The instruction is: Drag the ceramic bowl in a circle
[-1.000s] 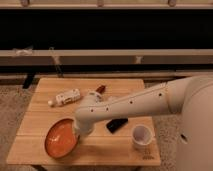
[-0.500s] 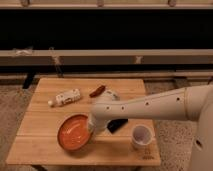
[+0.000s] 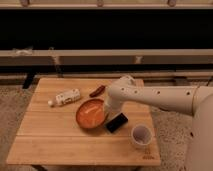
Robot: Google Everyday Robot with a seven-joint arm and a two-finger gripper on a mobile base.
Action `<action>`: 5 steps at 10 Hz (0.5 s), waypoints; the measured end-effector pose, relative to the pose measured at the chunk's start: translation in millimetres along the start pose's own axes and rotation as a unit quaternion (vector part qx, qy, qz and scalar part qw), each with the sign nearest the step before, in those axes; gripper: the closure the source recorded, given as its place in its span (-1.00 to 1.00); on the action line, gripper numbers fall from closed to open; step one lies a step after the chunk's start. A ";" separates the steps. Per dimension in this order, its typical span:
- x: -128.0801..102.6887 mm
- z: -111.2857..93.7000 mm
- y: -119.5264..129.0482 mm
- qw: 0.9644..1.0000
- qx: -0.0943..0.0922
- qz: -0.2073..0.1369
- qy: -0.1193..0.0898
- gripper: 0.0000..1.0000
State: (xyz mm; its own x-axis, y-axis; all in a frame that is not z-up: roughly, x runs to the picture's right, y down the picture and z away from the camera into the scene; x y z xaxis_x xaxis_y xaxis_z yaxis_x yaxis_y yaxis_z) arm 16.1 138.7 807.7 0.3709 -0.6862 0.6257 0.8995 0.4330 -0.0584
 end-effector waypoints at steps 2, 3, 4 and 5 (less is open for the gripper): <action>20.5 2.5 -10.3 1.000 -0.005 -0.003 0.002 1.00; 22.1 3.7 -17.5 1.000 -0.006 -0.009 0.003 1.00; 19.7 6.5 -25.7 1.000 -0.008 -0.017 0.003 1.00; 13.5 9.4 -33.8 1.000 -0.011 -0.024 0.003 1.00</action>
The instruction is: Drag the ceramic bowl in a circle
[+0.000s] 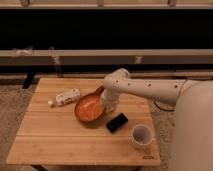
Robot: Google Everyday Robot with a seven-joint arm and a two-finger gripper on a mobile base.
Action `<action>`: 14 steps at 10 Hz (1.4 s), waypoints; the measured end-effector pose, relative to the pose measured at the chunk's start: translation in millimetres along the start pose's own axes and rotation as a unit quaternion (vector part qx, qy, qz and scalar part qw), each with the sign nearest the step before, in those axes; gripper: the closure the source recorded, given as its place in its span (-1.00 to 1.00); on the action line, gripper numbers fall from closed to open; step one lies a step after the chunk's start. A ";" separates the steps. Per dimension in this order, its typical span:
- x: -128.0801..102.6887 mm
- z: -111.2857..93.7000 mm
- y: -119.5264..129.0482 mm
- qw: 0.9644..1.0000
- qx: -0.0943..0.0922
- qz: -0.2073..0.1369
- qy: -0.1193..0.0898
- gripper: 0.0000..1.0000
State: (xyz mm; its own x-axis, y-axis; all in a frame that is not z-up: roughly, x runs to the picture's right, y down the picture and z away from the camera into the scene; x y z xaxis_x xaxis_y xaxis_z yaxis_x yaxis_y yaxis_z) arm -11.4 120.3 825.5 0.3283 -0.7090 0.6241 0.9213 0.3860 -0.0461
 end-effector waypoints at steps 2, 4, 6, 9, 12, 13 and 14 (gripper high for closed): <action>-28.7 6.8 -26.0 1.000 -0.004 -0.023 -0.001 1.00; -76.9 14.4 -52.4 0.998 -0.008 -0.055 -0.004 1.00; -117.8 19.8 -71.6 0.996 -0.010 -0.088 -0.009 1.00; -150.0 26.7 -77.6 0.993 -0.011 -0.120 -0.016 1.00; -145.5 30.7 -52.4 0.994 -0.014 -0.103 -0.017 1.00; -132.9 31.0 -38.3 0.996 -0.016 -0.089 -0.017 1.00; -113.1 29.9 -23.6 0.997 -0.016 -0.072 -0.013 1.00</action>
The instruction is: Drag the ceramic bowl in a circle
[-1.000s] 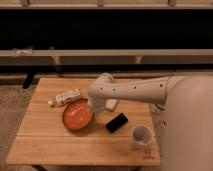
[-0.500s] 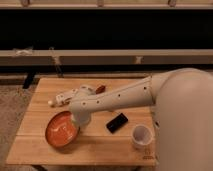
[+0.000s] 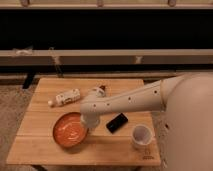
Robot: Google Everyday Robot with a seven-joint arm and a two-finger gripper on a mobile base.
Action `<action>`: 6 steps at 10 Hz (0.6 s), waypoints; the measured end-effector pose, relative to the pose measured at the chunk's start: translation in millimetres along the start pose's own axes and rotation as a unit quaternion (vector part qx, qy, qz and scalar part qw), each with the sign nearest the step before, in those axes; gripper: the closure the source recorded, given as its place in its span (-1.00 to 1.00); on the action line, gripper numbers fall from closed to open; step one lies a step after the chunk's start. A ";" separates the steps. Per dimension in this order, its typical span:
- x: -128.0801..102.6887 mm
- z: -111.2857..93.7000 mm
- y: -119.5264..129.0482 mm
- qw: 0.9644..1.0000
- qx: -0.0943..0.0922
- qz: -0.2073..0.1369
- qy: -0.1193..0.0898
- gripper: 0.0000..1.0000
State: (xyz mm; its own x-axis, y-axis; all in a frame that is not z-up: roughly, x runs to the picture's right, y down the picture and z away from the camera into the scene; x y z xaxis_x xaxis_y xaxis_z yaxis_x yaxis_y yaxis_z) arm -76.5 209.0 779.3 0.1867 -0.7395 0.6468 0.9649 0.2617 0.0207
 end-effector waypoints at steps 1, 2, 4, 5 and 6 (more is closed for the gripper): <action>14.6 -2.1 12.7 1.000 -0.003 0.014 0.004 1.00; 31.2 -5.6 26.0 0.999 -0.006 0.031 0.012 0.99; 53.4 -11.3 34.0 0.998 -0.012 0.057 0.028 0.68; 58.8 -11.9 32.9 0.998 -0.013 0.057 0.028 0.52; 60.9 -12.1 29.6 0.998 -0.014 0.053 0.027 0.39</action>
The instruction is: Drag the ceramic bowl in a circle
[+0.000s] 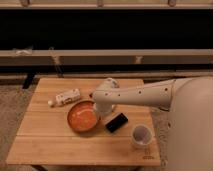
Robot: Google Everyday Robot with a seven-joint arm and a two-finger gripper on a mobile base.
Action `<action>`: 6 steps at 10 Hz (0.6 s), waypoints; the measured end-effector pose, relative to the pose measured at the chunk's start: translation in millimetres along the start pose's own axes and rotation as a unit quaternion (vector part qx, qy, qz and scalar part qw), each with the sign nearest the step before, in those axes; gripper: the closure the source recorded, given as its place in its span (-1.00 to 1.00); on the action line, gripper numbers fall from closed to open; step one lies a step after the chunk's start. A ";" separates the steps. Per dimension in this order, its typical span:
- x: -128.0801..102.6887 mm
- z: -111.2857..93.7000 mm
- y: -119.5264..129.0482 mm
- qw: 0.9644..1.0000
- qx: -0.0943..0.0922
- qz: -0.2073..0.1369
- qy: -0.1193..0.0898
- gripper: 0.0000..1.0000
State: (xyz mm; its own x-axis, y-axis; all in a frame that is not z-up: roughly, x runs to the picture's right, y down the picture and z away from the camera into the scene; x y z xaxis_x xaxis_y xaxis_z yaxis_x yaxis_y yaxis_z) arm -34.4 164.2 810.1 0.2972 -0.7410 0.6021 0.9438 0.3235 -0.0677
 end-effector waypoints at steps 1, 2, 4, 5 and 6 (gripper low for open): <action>-0.7 0.0 -0.8 1.000 0.000 -0.001 -0.001 0.36; -0.1 -0.1 0.8 1.000 0.000 0.000 0.000 0.36; -0.6 0.3 -0.4 1.000 0.000 -0.001 -0.001 0.36; -1.3 1.4 -0.6 1.000 -0.001 -0.002 -0.002 0.36; -1.2 1.2 -0.7 1.000 -0.001 -0.002 -0.001 0.36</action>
State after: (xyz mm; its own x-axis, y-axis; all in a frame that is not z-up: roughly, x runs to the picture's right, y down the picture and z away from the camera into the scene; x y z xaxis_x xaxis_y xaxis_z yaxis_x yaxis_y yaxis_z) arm -35.6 165.5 810.4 0.2937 -0.7405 0.6045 0.9449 0.3204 -0.0666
